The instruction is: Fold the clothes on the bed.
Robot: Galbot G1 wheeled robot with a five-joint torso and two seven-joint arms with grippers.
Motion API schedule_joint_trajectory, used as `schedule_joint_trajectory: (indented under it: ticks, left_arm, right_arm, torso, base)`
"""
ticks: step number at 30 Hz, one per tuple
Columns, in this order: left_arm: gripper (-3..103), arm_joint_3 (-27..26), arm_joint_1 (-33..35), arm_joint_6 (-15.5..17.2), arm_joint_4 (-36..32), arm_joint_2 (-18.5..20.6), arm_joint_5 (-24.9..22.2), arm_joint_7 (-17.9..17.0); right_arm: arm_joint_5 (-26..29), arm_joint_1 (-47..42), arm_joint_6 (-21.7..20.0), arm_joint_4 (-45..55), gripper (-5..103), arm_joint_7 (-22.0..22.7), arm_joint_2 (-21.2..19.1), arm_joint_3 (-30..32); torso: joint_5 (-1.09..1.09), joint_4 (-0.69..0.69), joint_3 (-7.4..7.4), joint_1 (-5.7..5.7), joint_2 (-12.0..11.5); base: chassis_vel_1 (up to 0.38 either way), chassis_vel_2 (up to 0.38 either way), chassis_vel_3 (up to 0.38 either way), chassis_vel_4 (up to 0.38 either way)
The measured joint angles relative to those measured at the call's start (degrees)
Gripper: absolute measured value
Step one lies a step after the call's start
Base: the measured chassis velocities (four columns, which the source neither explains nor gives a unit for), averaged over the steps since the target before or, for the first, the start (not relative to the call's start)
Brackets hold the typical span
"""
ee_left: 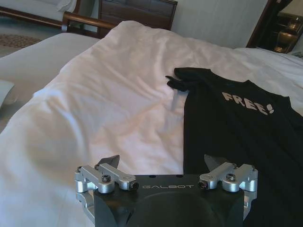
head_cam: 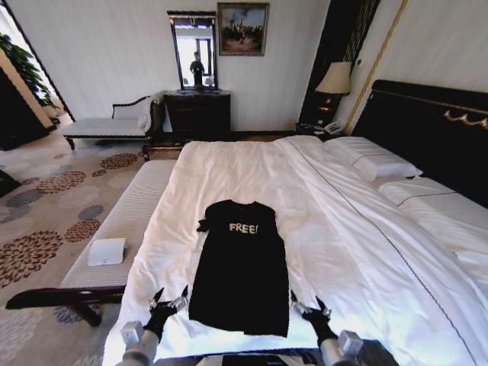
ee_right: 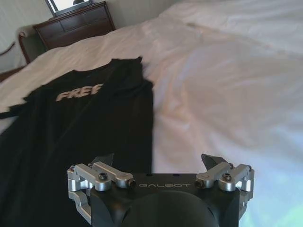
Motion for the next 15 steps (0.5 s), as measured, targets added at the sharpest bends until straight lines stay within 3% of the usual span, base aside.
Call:
schedule_joint_trajectory:
  ticks: [1, 2, 4, 6, 10, 15]
  left_arm:
    - [100, -0.20, 0.87, -0.30, -0.36, -0.15, -0.24, 0.12]
    - [100, -0.20, 0.87, -0.30, -0.36, -0.15, -0.24, 0.12]
    - [100, -0.20, 2.39, -1.02, -0.83, -0.55, -0.43, 0.42]
    - [100, 0.25, 3.20, -1.58, -0.88, -1.04, -0.20, 0.58]
    - [100, 1.49, 3.61, -1.82, -0.37, -1.99, 0.10, 0.59]
    - [100, 2.54, 3.49, -1.92, 0.18, -2.74, 0.59, 0.45]
  right_arm:
    - [3.56, -0.58, -0.85, 0.52, 100, -0.33, -0.16, -0.55]
    - [3.56, -0.58, -0.85, 0.52, 100, -0.33, -0.16, -0.55]
    - [13.64, -1.07, -3.89, 1.29, 100, -0.57, -0.52, -1.00]
    - [20.09, -0.74, -6.01, 1.15, 100, -0.57, -0.83, -0.62]
    - [26.04, -1.14, -8.90, 0.64, 100, -0.54, -1.69, 0.36]
    - [26.89, -1.25, -10.07, -2.49, 100, -1.91, -2.67, 0.55]
  torso:
    - [0.00, 0.00, 0.00, 0.00, 0.00]
    - [0.00, 0.00, 0.00, 0.00, 0.00]
    - [0.01, 0.00, 0.00, 0.00, 0.00]
    - [0.01, 0.00, 0.02, 0.03, -0.01]
    - [0.01, 0.01, 0.02, 0.05, -0.02]
    - [0.01, -0.01, 0.02, 0.03, -0.02]
  base:
    - [0.048, -0.038, -0.052, -0.008]
    - [0.048, -0.038, -0.052, -0.008]
    - [0.000, 0.000, 0.000, 0.000]
    - [0.000, 0.000, 0.000, 0.000]
    - [0.000, 0.000, 0.000, 0.000]
    - [0.000, 0.000, 0.000, 0.000]
